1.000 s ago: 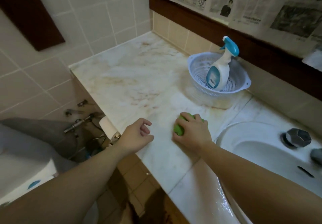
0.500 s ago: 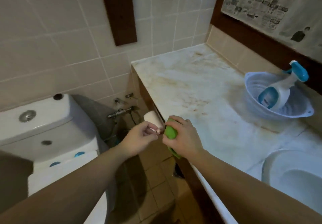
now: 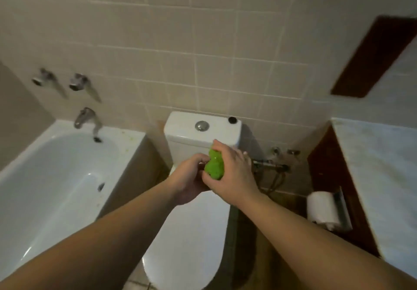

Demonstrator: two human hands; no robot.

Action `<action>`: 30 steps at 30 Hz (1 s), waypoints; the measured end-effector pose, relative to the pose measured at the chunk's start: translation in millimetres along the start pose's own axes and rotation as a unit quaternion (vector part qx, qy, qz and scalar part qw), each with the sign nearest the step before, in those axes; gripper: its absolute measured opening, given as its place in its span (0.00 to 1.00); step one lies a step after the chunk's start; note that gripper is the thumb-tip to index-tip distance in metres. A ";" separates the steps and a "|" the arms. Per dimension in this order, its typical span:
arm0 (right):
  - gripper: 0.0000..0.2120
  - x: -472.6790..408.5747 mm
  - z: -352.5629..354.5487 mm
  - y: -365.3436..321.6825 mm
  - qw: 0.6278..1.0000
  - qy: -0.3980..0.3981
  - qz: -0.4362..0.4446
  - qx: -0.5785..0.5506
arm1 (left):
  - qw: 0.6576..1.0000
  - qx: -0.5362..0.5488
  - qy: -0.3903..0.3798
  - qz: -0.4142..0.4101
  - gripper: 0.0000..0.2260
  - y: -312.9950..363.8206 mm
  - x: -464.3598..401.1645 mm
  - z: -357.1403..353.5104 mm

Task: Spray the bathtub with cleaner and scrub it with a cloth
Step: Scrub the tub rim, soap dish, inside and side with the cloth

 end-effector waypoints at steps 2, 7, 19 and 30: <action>0.39 -14.2 -27.5 -38.3 0.996 -0.064 0.062 -0.020 | 0.999 0.028 0.040 -0.019 0.19 14.8 19.1 39.7; 0.42 -23.1 -72.5 -120.4 0.957 -0.148 0.248 -0.012 | 0.980 0.129 0.123 -0.092 0.16 31.7 74.5 115.7; 0.47 35.6 -138.2 -272.0 0.817 -0.197 0.521 -0.148 | 0.915 0.215 0.278 -0.200 0.17 9.4 230.0 227.6; 0.40 89.5 -240.3 -416.2 0.755 -0.246 0.594 -0.132 | 0.882 0.353 0.224 -0.215 0.22 -20.8 349.5 337.5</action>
Point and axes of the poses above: each hand's wrist, its own x-axis away from the middle knuckle, its own z-axis out of the back of the hand, y = z × x, the point moved 10 cm from there along -x, towards the middle knuckle, and after that the axes turned 6 degrees about x, right-handed, at the moved point
